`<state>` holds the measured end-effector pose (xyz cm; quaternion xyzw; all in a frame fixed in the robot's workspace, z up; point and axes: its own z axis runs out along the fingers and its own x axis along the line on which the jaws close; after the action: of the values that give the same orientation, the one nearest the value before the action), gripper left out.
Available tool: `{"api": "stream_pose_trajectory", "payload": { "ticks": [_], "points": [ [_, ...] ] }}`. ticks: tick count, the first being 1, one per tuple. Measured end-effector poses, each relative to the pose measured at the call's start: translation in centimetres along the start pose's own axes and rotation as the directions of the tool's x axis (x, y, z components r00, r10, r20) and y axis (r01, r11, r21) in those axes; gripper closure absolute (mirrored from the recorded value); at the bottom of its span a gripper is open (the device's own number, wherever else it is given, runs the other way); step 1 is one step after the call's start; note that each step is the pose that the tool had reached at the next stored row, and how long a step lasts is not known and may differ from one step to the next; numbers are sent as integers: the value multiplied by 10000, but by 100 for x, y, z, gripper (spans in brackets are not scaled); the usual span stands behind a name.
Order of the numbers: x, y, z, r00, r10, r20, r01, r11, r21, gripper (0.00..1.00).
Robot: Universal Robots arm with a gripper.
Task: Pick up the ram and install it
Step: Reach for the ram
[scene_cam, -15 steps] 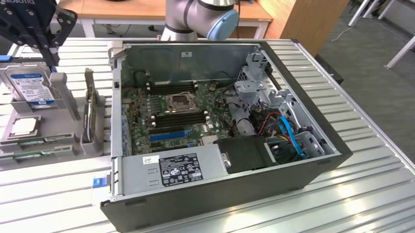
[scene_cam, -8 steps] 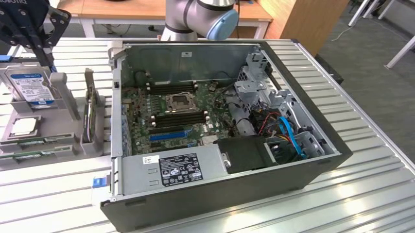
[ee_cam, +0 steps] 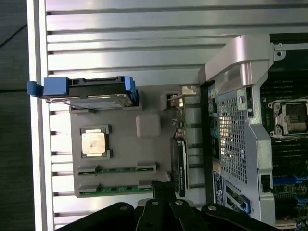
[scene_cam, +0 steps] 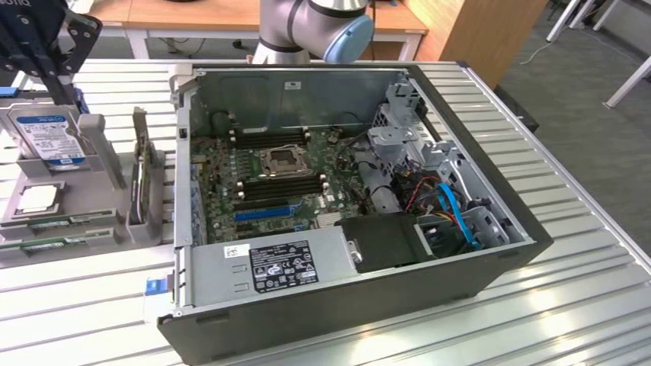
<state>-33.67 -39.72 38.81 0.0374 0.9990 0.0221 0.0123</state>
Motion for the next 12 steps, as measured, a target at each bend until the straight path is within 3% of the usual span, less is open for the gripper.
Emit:
{"api": "stream_pose_trajectory", "payload": {
  "ticks": [12],
  "points": [
    [135,-9,7,10000,1,-25,-1,10000,2,90]
  ]
}}
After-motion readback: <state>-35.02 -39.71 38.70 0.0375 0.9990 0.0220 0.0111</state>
